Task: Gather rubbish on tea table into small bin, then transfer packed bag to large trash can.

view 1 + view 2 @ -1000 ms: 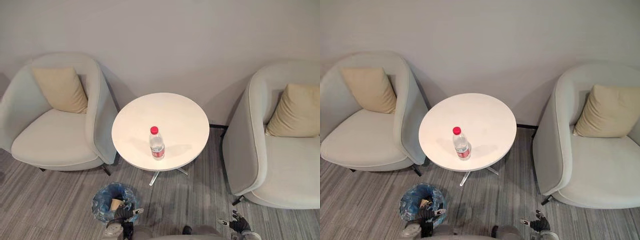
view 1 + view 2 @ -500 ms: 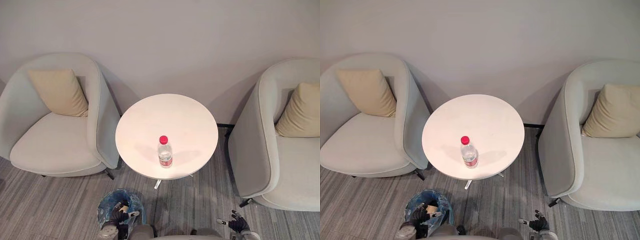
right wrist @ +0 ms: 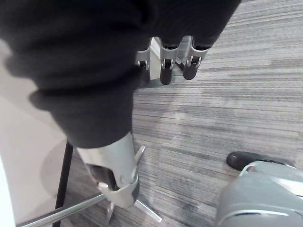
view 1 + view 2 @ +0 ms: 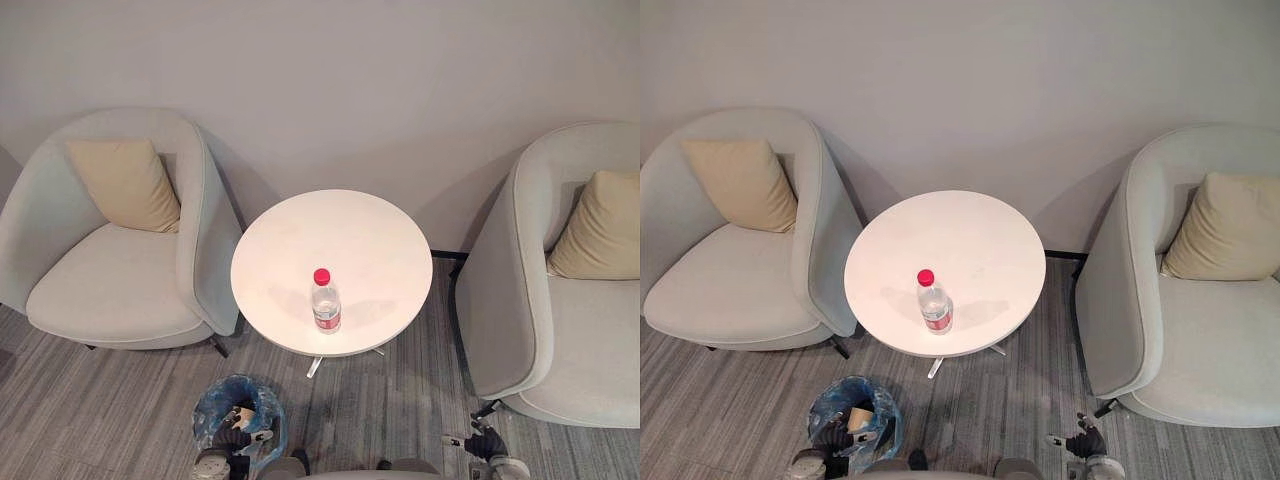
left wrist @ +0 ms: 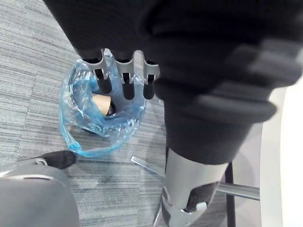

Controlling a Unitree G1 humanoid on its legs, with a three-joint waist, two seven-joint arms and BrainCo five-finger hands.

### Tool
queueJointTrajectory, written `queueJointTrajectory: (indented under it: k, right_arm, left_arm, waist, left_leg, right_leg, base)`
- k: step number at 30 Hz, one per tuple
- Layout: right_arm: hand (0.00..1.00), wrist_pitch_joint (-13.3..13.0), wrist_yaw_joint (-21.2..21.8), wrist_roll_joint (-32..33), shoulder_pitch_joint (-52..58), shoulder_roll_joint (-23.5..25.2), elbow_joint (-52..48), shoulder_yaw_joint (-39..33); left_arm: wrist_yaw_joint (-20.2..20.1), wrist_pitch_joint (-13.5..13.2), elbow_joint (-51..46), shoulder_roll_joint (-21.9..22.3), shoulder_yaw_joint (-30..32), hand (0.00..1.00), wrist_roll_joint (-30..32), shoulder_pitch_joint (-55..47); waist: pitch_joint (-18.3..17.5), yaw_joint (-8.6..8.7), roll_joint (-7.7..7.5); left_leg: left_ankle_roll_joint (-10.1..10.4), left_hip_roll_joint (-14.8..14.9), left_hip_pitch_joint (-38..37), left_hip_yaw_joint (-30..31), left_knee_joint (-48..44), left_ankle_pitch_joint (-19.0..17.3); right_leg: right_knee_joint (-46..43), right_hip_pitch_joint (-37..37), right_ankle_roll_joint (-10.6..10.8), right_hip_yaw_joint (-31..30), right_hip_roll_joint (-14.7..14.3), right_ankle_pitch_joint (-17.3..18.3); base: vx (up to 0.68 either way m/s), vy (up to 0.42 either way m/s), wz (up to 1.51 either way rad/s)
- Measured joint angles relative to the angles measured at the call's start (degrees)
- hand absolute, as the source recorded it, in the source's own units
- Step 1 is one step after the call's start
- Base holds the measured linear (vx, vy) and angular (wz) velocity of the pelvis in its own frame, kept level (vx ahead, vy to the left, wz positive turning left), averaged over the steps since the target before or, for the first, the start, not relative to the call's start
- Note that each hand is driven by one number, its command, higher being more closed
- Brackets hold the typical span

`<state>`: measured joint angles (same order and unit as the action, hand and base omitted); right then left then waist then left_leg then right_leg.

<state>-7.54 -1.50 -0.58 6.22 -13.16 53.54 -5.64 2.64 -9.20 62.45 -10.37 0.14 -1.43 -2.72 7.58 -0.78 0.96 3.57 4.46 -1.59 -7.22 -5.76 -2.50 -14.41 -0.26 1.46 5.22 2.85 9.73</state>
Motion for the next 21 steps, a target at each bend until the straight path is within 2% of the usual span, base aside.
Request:
queueJointTrajectory:
  k: [6,8,14,21]
  right_arm:
    - [0.0,-1.2,0.7,0.0,0.3,-3.9,-16.3,2.9]
    - [0.0,-2.4,1.1,0.0,-0.5,-5.4,-21.1,4.0]
    - [0.0,-3.8,1.9,0.0,-4.0,-7.4,-28.7,7.6]
    - [0.0,-5.5,3.0,0.0,-7.5,-8.9,-30.4,11.7]
  left_arm:
    - [0.0,-0.2,-3.7,-1.5,0.0,0.0,-0.1,-1.5]
    - [0.0,-0.2,-5.2,-1.6,-0.1,0.0,-0.1,-2.5]
    - [0.0,-0.3,-7.2,-1.5,-1.3,0.0,-0.1,-4.1]
    - [-0.1,-1.3,-7.9,-0.8,-3.1,0.0,-0.1,-4.5]
  waist:
    - [-0.5,-0.14,-0.71]
    - [-0.5,-0.17,-0.68]
    - [-0.6,-0.35,-0.69]
    - [-1.3,-1.27,0.12]
  left_leg:
    - [-0.5,-1.1,0.2,0.8,1.4,0.4]
    - [-0.6,-1.5,0.3,0.8,1.7,0.5]
    - [-0.6,-1.6,0.7,1.5,1.8,0.4]
    - [-0.6,-1.5,0.8,2.0,1.8,0.4]
  right_leg:
    - [1.1,0.0,0.6,0.5,0.9,-0.3]
    - [1.6,0.0,0.8,0.5,1.1,-0.4]
    - [2.2,0.1,0.8,0.6,1.1,-0.5]
    - [2.3,0.4,0.6,0.8,0.9,-0.6]
  base:
    - [0.01,0.024,0.06]
    - [0.06,0.021,0.01]
    - [0.05,-0.011,0.0]
    - [0.0,-0.011,0.01]
